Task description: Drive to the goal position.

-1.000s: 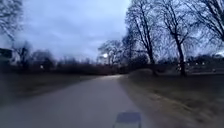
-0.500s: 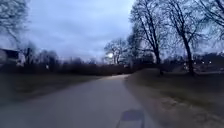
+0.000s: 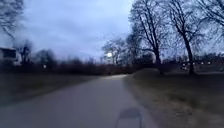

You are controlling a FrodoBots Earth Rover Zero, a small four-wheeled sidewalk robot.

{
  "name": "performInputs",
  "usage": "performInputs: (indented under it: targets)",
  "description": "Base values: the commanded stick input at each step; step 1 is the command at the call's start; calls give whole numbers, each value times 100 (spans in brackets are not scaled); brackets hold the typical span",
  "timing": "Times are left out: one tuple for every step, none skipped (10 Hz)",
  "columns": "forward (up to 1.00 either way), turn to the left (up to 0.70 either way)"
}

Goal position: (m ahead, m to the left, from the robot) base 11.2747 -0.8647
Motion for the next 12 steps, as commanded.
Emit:
performInputs:
  targets:
    - [100, 0]
    - [100, 0]
    - [100, 0]
    - [100, 0]
    - [100, 0]
    - [100, 0]
    - [100, 0]
    - [100, 0]
    - [100, 0]
    - [100, 0]
    - [100, 0]
    - [100, 3]
